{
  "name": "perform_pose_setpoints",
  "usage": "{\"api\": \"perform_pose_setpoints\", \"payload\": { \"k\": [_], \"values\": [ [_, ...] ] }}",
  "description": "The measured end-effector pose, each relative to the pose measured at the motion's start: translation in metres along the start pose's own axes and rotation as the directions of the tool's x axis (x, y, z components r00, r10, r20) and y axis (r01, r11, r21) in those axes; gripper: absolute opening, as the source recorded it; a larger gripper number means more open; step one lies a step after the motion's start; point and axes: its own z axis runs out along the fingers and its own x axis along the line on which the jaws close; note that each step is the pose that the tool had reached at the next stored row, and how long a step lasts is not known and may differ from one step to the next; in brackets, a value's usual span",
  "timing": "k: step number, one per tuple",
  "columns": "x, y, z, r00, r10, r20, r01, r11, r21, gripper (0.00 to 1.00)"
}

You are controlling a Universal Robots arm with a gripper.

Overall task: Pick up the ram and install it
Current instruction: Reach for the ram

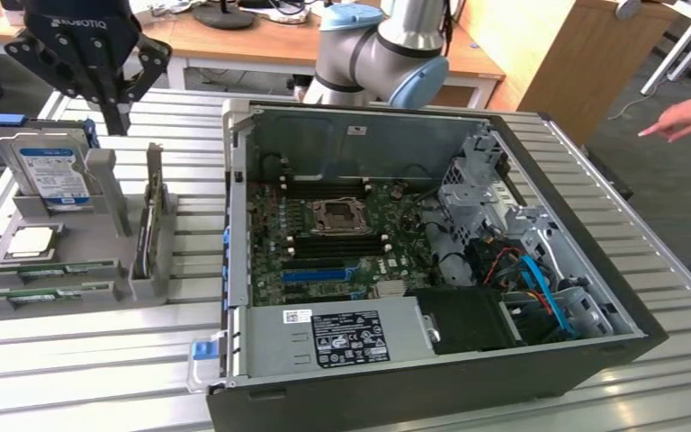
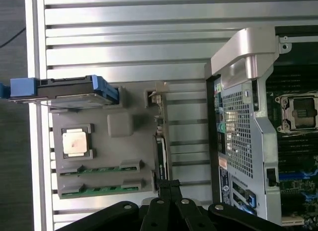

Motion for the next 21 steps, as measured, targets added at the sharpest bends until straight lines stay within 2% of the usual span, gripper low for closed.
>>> {"api": "perform_pose_setpoints", "payload": {
  "k": [21],
  "values": [
    [0.054, -0.0037, -0.0011, 1.0, 0.0, 0.0001, 0.0, 1.0, 0.0, 0.11]
  ]
}}
